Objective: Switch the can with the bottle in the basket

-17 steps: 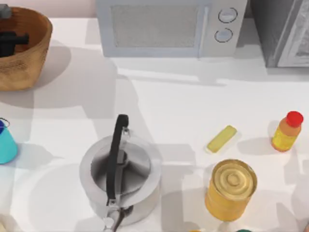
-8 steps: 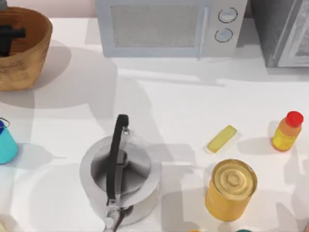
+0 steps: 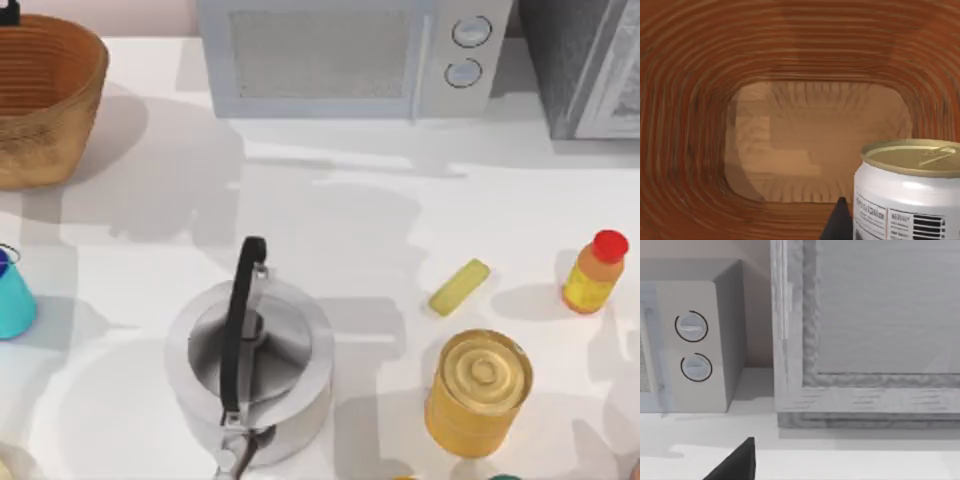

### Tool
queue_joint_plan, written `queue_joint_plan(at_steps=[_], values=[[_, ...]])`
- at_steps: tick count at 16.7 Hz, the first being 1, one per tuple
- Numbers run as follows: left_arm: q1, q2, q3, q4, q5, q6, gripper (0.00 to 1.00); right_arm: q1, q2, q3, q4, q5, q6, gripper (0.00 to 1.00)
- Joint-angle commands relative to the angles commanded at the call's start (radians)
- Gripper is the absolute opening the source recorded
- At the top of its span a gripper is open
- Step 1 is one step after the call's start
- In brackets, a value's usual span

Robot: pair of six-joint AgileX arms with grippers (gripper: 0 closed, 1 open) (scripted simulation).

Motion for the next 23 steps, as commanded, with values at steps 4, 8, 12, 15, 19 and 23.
queue_joint_plan(at_steps=[4,8,12,15,19,23], values=[[-0.026,-0.394,-0.361,0.167,-0.01,-0.023,0.0,0.0,0.0,0.0,0.0,0.0,0.0,1.0],[-0.051,-0.811,-0.74,0.343,-0.024,-0.048,0.0,0.0,0.0,0.0,0.0,0.0,0.0,1.0],[-0.073,-1.211,-1.099,0.511,-0.039,-0.07,0.0,0.0,0.0,0.0,0.0,0.0,0.0,1.0],[-0.087,-1.473,-1.331,0.621,-0.051,-0.083,0.0,0.0,0.0,0.0,0.0,0.0,0.0,1.0],[-0.1,-1.737,-1.56,0.732,-0.064,-0.096,0.0,0.0,0.0,0.0,0.0,0.0,0.0,1.0],[-0.106,-1.859,-1.666,0.786,-0.07,-0.102,0.0,0.0,0.0,0.0,0.0,0.0,0.0,1.0]])
